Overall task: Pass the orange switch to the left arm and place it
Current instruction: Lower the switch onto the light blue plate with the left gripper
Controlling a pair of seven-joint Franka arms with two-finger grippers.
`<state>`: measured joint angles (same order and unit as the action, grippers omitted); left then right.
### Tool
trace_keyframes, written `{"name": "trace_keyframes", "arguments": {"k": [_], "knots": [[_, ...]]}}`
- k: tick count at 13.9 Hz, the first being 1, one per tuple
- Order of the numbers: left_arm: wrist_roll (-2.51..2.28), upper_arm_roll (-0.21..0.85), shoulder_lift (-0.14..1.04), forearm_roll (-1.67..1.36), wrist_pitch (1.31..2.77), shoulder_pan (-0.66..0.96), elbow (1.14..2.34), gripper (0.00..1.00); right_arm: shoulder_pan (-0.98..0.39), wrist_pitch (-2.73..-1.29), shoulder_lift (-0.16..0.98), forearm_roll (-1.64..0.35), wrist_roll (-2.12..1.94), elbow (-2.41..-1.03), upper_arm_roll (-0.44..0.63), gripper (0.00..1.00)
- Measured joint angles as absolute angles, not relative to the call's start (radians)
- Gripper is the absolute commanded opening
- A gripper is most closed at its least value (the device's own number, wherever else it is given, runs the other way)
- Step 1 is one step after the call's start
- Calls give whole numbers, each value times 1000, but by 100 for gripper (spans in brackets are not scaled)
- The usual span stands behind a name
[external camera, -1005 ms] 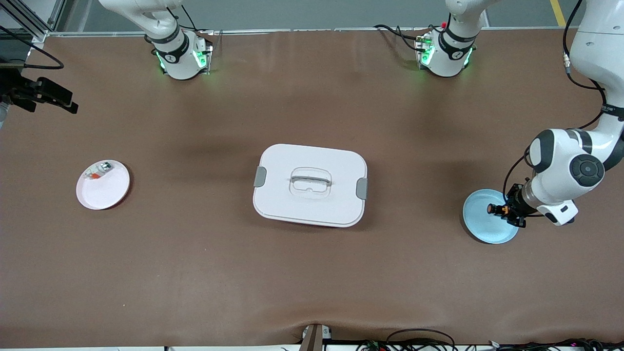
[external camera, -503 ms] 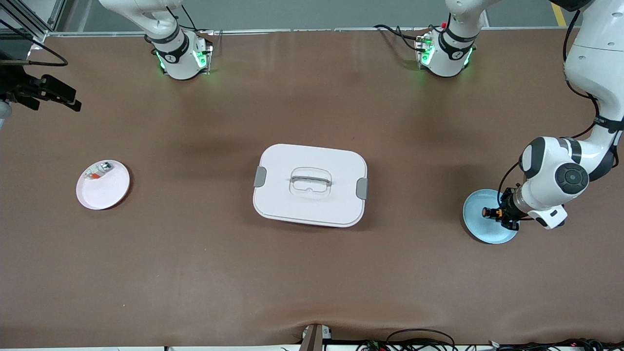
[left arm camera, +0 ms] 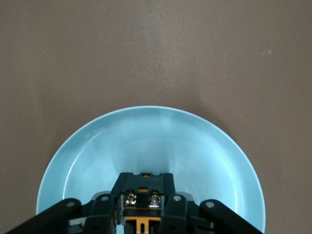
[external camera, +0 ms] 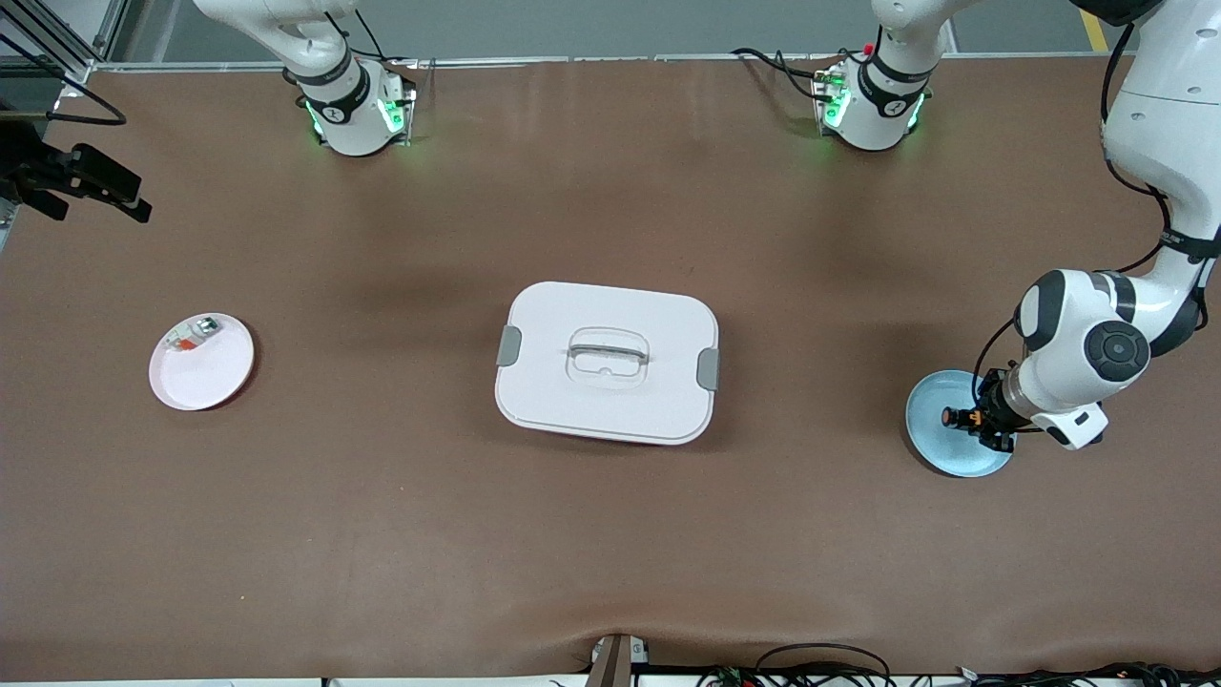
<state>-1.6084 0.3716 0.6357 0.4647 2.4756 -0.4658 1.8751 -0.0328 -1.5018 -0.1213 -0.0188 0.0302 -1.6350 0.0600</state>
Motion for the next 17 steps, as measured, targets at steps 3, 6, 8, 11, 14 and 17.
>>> {"name": "trace_keyframes", "arguments": {"k": [3, 6, 8, 11, 14, 17], "knots": [[-1621, 373, 636, 465, 2478, -466, 1857, 100, -33, -1511, -122, -19, 30, -1635, 60, 100], [-1650, 375, 636, 465, 2478, -462, 1829, 100, -30, -1514, -122, -19, 30, -1636, 61, 100], [-1651, 376, 636, 465, 2478, -461, 1819, 100, -27, -1514, -122, -19, 30, -1636, 61, 100], [-1651, 376, 636, 465, 2478, -462, 1810, 100, -23, -1517, -122, -19, 30, -1637, 61, 100], [-1651, 376, 634, 465, 2477, -466, 1804, 100, -23, -1520, -122, -19, 30, -1637, 61, 100], [-1615, 380, 623, 465, 2475, -461, 1807, 100, -22, -1521, -122, -19, 29, -1637, 61, 100]]}}
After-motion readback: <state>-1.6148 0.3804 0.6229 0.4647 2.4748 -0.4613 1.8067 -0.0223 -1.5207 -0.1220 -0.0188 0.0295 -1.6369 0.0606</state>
